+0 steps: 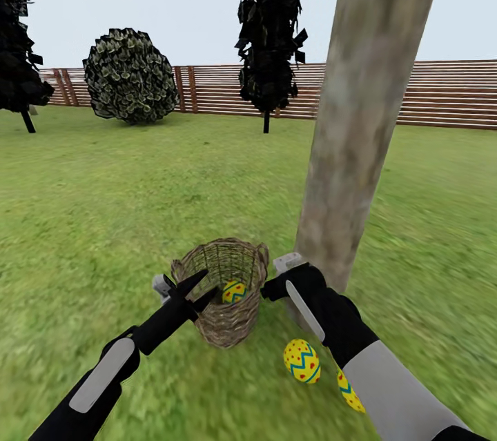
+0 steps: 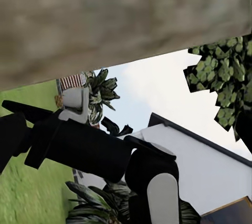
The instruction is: Take the three Easter eggs out of the wicker basket on the lawn in the garden, then place them on the lawn next to a single tree (choose any tree) so that all three eggs are next to the same tree and none are left in the basket.
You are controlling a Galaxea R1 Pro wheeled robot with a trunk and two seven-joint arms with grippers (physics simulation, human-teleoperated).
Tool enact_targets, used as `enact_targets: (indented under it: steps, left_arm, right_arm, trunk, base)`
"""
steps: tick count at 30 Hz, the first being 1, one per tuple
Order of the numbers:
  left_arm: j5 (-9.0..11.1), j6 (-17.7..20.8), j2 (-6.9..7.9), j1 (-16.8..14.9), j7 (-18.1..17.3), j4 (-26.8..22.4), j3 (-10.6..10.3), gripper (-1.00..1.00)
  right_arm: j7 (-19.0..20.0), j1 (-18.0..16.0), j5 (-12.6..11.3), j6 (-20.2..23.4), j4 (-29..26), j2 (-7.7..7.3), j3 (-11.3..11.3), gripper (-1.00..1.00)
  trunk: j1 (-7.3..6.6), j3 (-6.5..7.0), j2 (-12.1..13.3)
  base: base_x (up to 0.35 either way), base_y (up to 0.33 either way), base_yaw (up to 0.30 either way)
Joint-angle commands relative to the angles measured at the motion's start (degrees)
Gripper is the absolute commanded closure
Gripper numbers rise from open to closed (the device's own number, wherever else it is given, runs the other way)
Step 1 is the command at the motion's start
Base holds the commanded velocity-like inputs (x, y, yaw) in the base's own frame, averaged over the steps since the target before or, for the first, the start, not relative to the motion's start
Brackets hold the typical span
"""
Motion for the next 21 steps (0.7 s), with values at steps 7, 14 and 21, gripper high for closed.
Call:
enact_targets:
  steps: [7, 14, 21]
  left_arm:
    - [0.7, 0.4, -0.04, 0.0, -0.1, 0.0, -0.1, -1.00]
    - [0.7, 0.4, -0.20, 0.0, -0.8, 0.1, -0.2, -1.00]
    - [0.7, 0.6, -0.20, 0.0, -2.4, 0.1, -0.2, -1.00]
  right_arm:
    - [-0.6, 0.0, -0.8, 0.2, 0.0, 0.02, 0.1, -1.00]
    - [-0.6, 0.0, -0.9, 0.2, 0.0, 0.59, 0.1, -1.00]
    - [-0.6, 0.0, -0.9, 0.2, 0.1, 0.62, 0.1, -1.00]
  trunk:
    - [0.01, -0.06, 0.0]
    - [0.01, -0.06, 0.0]
    - [-0.09, 0.83, 0.0]
  base:
    - [0.168, 0.204, 0.000]
    - [0.012, 0.021, 0.000]
    - [0.000, 0.000, 0.000]
